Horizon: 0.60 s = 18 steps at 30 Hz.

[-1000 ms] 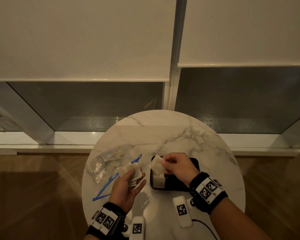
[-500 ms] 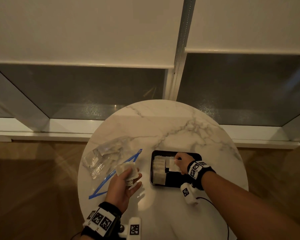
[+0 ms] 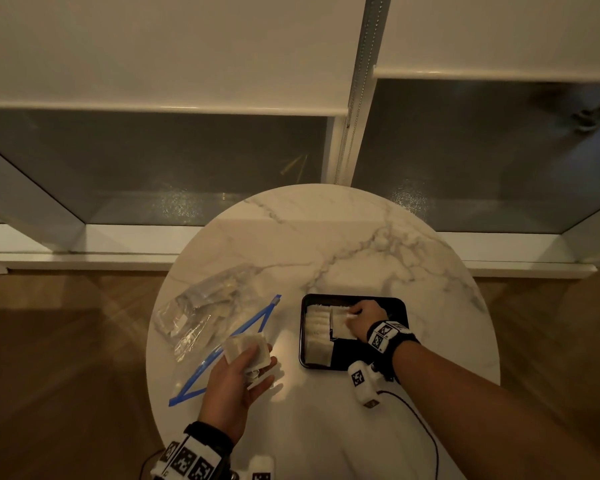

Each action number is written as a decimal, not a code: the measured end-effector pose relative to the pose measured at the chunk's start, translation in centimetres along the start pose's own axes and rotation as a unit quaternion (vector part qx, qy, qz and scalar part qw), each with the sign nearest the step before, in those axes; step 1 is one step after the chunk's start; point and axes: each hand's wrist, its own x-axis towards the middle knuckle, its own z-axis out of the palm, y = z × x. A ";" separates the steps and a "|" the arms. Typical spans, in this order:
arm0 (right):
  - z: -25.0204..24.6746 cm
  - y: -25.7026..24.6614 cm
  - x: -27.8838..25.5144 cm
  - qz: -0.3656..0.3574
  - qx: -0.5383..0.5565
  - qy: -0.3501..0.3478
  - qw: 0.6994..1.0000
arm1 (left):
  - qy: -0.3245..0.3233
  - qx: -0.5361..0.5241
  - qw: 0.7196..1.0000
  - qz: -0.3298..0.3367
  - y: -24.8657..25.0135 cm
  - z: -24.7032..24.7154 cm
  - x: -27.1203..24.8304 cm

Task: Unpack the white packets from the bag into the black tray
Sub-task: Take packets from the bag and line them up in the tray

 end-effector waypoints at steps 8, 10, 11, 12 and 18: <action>0.4 0.0 0.2 0.054 0.100 0.034 0.993 | -0.017 0.023 0.999 -0.014 -0.3 0.7 1.2; 0.2 0.1 0.2 0.062 0.097 0.042 0.992 | -0.019 0.029 0.999 -0.012 -0.5 1.0 1.4; 0.1 0.0 0.1 0.070 0.097 0.043 0.992 | -0.020 0.033 0.999 -0.010 -0.6 1.2 1.5; 0.0 0.0 0.0 0.078 0.095 0.042 0.992 | -0.019 0.039 0.999 -0.009 -0.7 1.4 1.5; 0.3 -0.2 -0.2 0.103 0.106 0.033 0.988 | -0.019 0.066 0.997 -0.025 -1.6 2.6 2.2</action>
